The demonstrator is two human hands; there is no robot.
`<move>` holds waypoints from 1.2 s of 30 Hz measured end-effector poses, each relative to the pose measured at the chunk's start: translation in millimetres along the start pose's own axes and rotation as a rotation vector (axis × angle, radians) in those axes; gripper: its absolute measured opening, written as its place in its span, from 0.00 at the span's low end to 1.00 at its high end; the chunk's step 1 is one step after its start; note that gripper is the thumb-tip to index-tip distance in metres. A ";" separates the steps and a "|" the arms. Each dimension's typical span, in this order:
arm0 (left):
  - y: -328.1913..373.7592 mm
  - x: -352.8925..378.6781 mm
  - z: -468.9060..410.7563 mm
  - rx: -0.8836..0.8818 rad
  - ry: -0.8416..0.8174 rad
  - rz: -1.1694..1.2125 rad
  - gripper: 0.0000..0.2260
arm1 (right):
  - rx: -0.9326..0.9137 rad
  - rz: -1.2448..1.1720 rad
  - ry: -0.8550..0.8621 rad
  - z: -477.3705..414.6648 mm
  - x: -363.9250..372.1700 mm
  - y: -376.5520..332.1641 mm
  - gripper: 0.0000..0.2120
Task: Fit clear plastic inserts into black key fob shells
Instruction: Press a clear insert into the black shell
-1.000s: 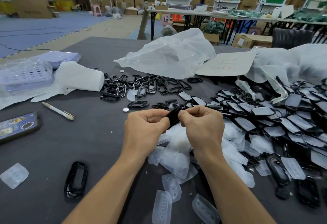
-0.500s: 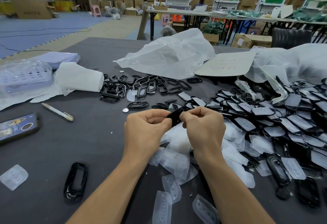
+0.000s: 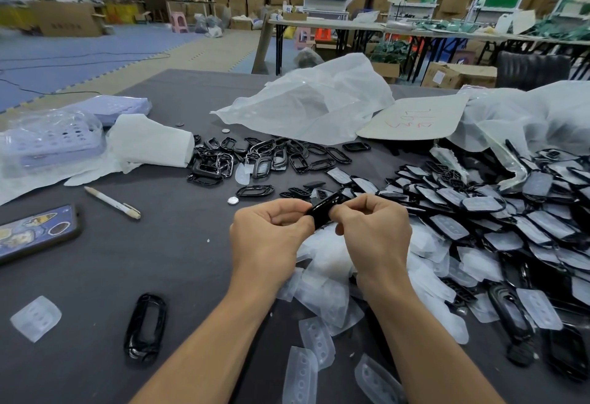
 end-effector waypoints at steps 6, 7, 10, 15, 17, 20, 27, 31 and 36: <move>-1.2 0.4 -0.3 -0.020 -0.014 0.061 0.15 | -0.041 0.069 0.002 -2.1 0.9 -1.2 0.05; -0.6 0.7 -0.3 -0.019 -0.019 0.073 0.14 | -0.042 0.029 -0.037 -2.2 4.1 -1.9 0.04; -0.7 1.3 -0.6 -0.037 -0.036 0.093 0.08 | 0.015 -0.223 -0.233 -0.6 19.8 -2.5 0.11; 0.0 2.7 0.5 -0.020 -0.024 0.002 0.08 | 0.081 -0.330 -0.279 -1.1 23.8 2.5 0.12; 2.1 6.9 1.6 -0.013 -0.058 -0.012 0.06 | 0.078 -0.335 -0.279 -0.8 25.2 3.2 0.11; 1.4 4.8 -1.8 -0.019 -0.071 -0.014 0.12 | 0.017 -0.324 -0.316 1.5 29.2 -1.5 0.05; 8.7 -0.8 1.7 0.037 -0.033 -0.138 0.18 | -0.018 -0.211 -0.304 -0.2 30.5 1.7 0.06; 13.2 -4.0 2.9 0.086 -0.012 -0.188 0.14 | -0.063 -0.193 -0.357 3.2 35.5 -2.0 0.06; 6.0 0.0 -0.4 0.026 -0.061 -0.080 0.14 | -0.090 -0.241 -0.348 4.8 38.2 -6.3 0.09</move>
Point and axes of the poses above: each hand's wrist, its own z-axis away from the middle knuckle, its own x-axis out of the palm, y = z × x, the point moved 9 cm from there along -z, towards the middle knuckle, and after that the axes turned 3 degrees about -x, right-handed, at the moved point
